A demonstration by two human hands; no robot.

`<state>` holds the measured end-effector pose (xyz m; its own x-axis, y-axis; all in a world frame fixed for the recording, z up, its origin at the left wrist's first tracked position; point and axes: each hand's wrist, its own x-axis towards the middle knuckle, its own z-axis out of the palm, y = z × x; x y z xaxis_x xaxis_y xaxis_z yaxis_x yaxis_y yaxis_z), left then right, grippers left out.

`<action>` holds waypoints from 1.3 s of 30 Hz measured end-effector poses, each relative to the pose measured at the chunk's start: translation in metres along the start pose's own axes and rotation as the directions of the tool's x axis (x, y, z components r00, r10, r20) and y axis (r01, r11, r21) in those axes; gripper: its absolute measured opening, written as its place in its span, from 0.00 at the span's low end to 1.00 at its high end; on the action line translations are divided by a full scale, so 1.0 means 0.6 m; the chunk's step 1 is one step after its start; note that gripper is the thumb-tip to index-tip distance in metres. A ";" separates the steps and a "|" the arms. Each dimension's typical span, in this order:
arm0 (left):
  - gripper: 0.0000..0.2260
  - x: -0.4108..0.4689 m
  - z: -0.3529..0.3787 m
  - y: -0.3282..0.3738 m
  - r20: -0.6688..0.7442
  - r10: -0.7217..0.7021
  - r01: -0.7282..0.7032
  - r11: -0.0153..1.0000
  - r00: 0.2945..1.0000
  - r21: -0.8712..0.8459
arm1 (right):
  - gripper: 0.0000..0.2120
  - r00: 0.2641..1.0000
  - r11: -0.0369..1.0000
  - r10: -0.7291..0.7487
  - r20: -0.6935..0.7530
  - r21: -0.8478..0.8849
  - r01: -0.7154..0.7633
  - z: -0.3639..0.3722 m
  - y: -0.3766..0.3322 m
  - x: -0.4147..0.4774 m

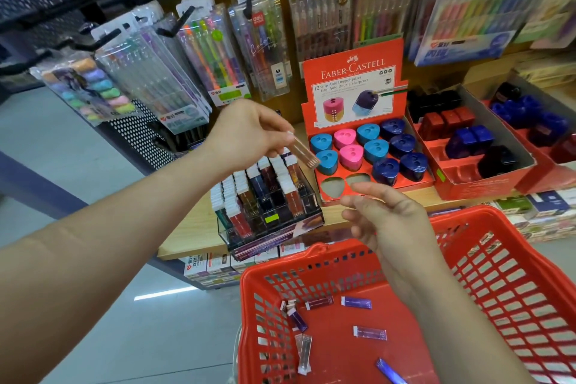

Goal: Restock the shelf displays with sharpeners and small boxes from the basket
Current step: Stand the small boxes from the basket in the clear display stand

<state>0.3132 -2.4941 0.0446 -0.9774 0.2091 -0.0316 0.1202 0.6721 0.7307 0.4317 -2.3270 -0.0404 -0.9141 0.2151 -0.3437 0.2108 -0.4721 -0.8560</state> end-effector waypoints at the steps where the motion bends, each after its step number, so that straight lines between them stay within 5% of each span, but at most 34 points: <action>1: 0.03 0.006 0.000 -0.007 -0.040 0.022 -0.019 0.996 0.999 0.082 | 0.08 1.000 1.000 0.013 -0.012 -0.014 -0.013 -0.004 0.001 0.002; 5: 0.07 0.015 0.024 -0.028 -0.029 0.120 -0.098 0.910 0.992 0.402 | 0.10 0.997 0.993 0.067 0.023 -0.098 -0.064 -0.009 0.015 0.010; 9: 0.07 0.025 0.046 -0.043 -0.004 0.168 -0.139 0.831 0.986 0.538 | 0.11 0.993 0.974 0.095 0.075 -0.214 -0.077 -0.007 0.030 0.014; 17: 0.04 0.051 0.073 -0.059 0.020 0.130 -0.117 0.802 0.991 0.585 | 0.13 0.979 0.939 0.125 0.161 -0.338 -0.064 -0.007 0.043 0.023; 27: 0.07 0.043 0.060 -0.037 0.028 0.157 -0.149 0.842 0.987 0.519 | 0.12 0.997 0.921 0.050 0.053 -0.388 -0.026 -0.050 0.036 0.026; 31: 0.06 -0.016 0.057 0.010 0.079 0.275 -0.278 0.826 0.958 0.490 | 0.15 0.990 0.720 -0.005 0.142 -0.686 0.102 -0.096 0.039 0.028; 35: 0.06 -0.098 0.085 0.034 0.256 0.362 -0.443 0.748 0.896 0.495 | 0.12 0.970 0.333 0.064 0.235 -0.921 0.201 -0.156 0.041 0.007; 39: 0.07 -0.168 0.152 0.003 0.473 0.326 -0.551 0.680 0.818 0.484 | 0.11 0.966 0.000 0.206 0.156 -0.987 0.159 -0.232 0.057 -0.016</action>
<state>0.4276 -2.4491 -0.0130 -0.6784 0.7264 -0.1101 0.7043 0.6856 0.1841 0.4960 -2.2264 -0.1202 -0.8935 -0.0226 -0.4485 0.1967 0.8782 -0.4360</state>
